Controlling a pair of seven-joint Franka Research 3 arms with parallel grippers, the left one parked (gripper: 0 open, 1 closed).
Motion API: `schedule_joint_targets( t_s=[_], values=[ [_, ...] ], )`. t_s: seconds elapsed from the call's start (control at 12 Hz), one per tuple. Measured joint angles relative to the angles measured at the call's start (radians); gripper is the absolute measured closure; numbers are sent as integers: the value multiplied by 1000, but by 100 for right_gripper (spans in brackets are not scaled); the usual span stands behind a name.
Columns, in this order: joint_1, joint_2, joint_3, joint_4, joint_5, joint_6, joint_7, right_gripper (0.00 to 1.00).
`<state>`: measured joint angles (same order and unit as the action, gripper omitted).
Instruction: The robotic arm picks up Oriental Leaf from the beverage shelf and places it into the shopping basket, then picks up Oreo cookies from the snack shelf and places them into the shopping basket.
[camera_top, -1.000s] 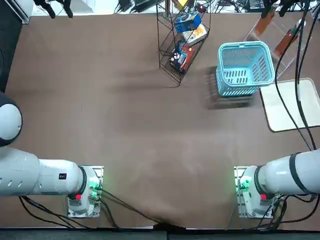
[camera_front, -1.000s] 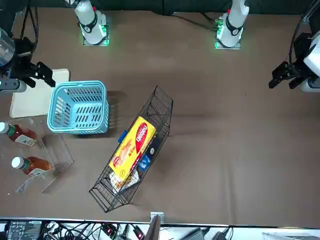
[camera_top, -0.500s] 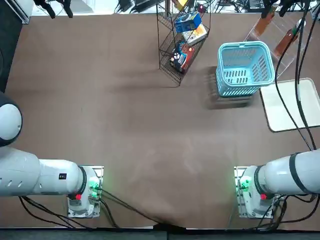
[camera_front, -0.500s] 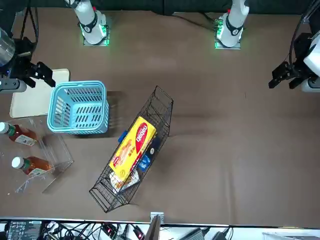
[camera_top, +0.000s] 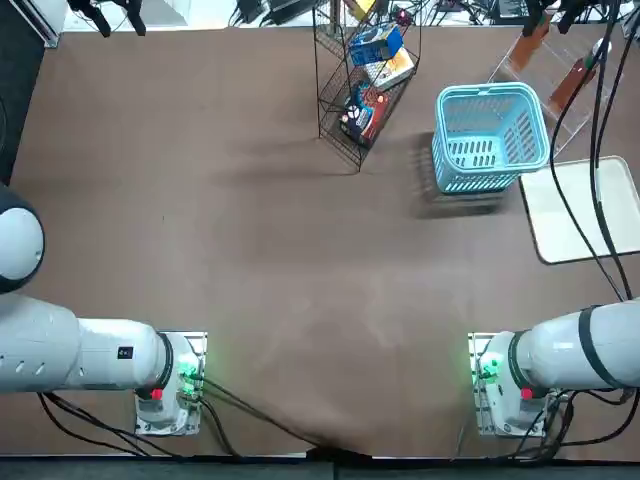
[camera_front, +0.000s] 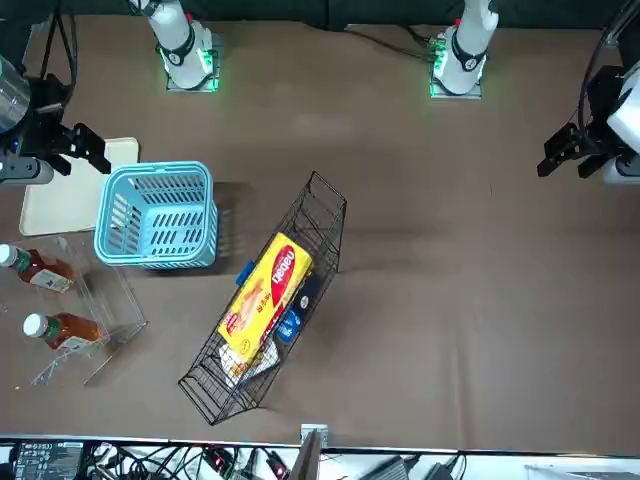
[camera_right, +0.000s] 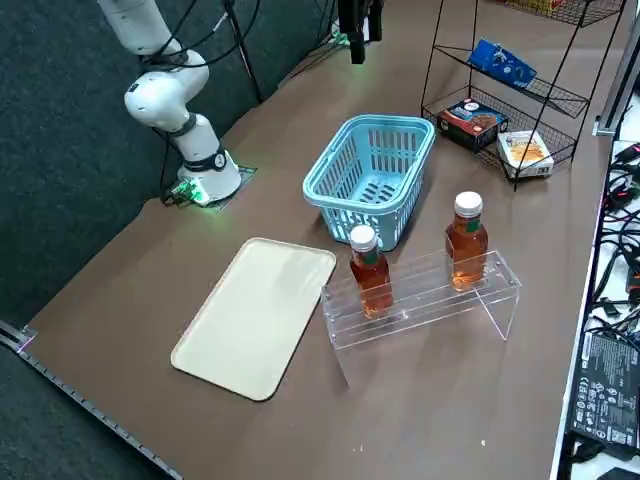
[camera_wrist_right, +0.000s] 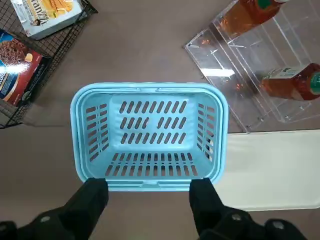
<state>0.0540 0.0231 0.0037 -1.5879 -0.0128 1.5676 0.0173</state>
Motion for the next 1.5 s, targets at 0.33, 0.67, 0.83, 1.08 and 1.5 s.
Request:
schedule_joint_targets(
  t_s=[0.33,0.67,0.83,1.08,1.5],
  values=[
    [0,0,0,-1,0,0,-27,0],
    [-8,14,-6,-2,-2,8,-110,0],
    [-23,26,-11,-2,-12,22,-172,0],
    [-86,63,-18,31,-16,40,-332,0],
    [-246,257,-23,255,-17,50,-657,0]
  ],
)
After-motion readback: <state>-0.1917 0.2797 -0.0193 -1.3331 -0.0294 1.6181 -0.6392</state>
